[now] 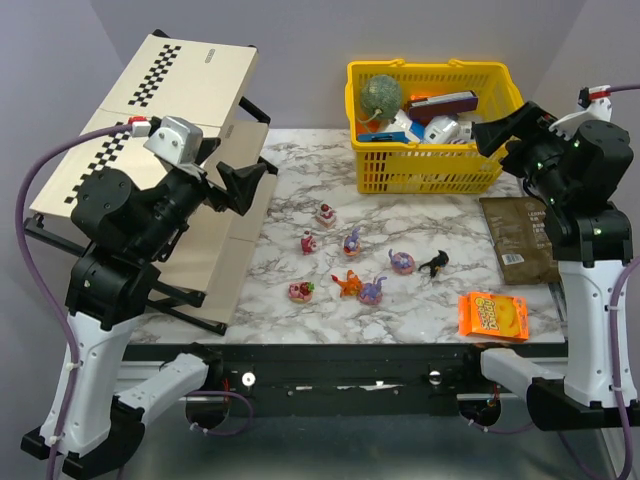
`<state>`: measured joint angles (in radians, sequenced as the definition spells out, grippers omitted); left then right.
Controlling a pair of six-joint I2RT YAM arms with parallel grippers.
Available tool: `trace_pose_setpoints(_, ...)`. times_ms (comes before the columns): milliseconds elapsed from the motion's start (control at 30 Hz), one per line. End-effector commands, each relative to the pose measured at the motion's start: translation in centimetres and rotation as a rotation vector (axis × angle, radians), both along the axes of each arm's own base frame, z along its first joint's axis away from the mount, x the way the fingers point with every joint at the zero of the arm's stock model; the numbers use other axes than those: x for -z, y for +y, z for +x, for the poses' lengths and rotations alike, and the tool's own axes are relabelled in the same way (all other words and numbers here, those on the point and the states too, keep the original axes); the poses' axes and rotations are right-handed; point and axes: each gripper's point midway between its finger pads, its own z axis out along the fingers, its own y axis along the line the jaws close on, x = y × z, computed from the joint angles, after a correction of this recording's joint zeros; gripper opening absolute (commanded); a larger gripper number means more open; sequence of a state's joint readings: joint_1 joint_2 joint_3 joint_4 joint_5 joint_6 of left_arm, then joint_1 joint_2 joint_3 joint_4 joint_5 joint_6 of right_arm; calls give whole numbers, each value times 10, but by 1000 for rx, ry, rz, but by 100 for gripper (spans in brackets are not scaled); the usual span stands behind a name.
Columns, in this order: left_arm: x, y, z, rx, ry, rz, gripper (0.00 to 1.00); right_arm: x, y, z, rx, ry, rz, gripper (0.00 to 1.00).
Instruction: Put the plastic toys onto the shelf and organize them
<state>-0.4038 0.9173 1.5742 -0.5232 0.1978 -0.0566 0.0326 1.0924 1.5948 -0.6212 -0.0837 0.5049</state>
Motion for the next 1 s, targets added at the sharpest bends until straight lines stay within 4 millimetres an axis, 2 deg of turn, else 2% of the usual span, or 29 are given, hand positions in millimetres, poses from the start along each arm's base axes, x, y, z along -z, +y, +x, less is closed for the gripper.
trace_pose_setpoints(0, 22, 2, -7, 2, 23, 50, 99, 7, -2, -11, 0, 35, -20, 95)
trace_pose_setpoints(100, 41, -1, -2, 16, 33, 159, 99, 6, -7, -11, 13, 37, -68, 96)
trace_pose_setpoints(200, 43, -12, 2, 58, 53, 156, 99, 3, -12, -11, 34, 36, -88, 96)
trace_pose_setpoints(233, 33, -15, 0, 77, 43, 141, 99, 3, -12, -13, 29, 39, -101, 96)
trace_pose_setpoints(333, 24, -35, 2, 167, 60, 151, 99, 6, -5, -14, -21, 37, -133, 96)
trace_pose_setpoints(400, 13, -45, 9, 150, 108, 87, 99, 16, -1, -13, -57, 60, -146, 96)
trace_pose_setpoints(433, 11, -55, 6, 172, 114, 75, 99, 22, 2, -14, -76, 79, -155, 96)
trace_pose_setpoints(500, 11, -64, 13, 143, 126, 60, 99, 33, 11, -15, -130, 98, -145, 94)
trace_pose_setpoints(567, 17, -86, 9, 177, 137, 67, 99, 55, 17, -14, -168, 136, -130, 93)
trace_pose_setpoints(633, 28, -102, 21, 134, 180, 82, 99, 72, 24, -16, -199, 166, -105, 91)
trace_pose_setpoints(667, 33, -116, 16, 160, 200, 85, 99, 75, 31, -20, -238, 172, -93, 91)
trace_pose_setpoints(700, 36, -122, 19, 151, 217, 79, 99, 79, 37, -24, -263, 184, -86, 90)
trace_pose_setpoints(733, 48, -132, 23, 154, 249, 83, 99, 79, 41, -29, -278, 172, -88, 90)
trace_pose_setpoints(767, 49, -140, 24, 158, 269, 43, 99, 92, 44, -30, -286, 197, -84, 90)
trace_pose_setpoints(833, 64, -153, 26, 146, 330, 11, 99, 99, 47, -36, -290, 217, -61, 90)
trace_pose_setpoints(900, 77, -171, 13, 195, 393, -15, 99, 111, 52, -43, -310, 236, -47, 90)
trace_pose_setpoints(933, 93, -174, 14, 163, 425, -5, 99, 113, 53, -43, -311, 233, -37, 90)
trace_pose_setpoints(967, 98, -178, 11, 162, 447, -21, 99, 118, 54, -44, -316, 243, -33, 90)
